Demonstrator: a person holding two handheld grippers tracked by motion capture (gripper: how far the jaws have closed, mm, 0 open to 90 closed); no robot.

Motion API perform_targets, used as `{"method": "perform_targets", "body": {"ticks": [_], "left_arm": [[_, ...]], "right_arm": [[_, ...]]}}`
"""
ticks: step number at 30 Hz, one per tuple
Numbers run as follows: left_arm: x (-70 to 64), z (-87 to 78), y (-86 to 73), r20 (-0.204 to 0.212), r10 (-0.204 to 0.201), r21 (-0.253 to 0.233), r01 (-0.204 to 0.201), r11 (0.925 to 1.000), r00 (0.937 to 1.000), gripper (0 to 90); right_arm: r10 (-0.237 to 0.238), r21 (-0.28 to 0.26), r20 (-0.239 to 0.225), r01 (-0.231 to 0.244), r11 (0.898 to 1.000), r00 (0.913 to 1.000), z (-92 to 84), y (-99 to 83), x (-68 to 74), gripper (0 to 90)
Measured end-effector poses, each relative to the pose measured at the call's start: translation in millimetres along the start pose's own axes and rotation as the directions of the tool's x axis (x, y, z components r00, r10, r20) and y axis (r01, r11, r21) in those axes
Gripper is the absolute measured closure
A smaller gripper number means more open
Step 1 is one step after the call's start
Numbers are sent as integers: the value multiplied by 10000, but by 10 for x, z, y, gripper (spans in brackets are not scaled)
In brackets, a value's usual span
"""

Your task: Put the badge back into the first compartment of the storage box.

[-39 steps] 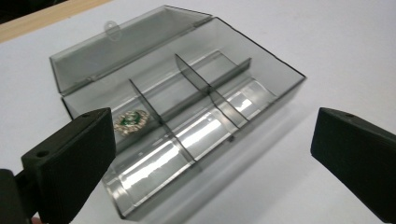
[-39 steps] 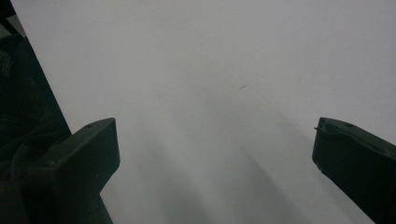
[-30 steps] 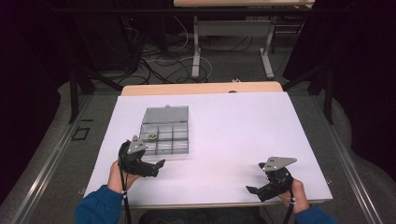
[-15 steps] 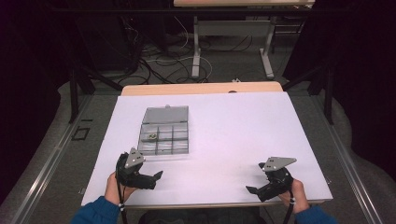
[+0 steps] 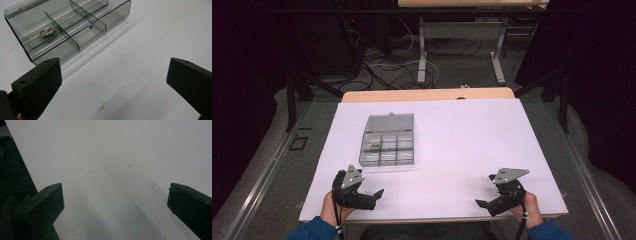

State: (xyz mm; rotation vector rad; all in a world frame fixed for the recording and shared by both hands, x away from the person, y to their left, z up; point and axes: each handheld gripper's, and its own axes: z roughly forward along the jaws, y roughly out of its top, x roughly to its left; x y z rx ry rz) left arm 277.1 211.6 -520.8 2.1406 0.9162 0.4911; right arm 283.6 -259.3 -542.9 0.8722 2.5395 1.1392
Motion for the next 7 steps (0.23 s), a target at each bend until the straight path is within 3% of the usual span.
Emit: {"method": "perform_targets", "body": {"ticks": [7], "left_arm": [[5,25,-12,114,19,3,-19,10000,9999,4]], "right_arm": [[12,17,17,-12,10000,10000,-1,-1,-4,3]]}}
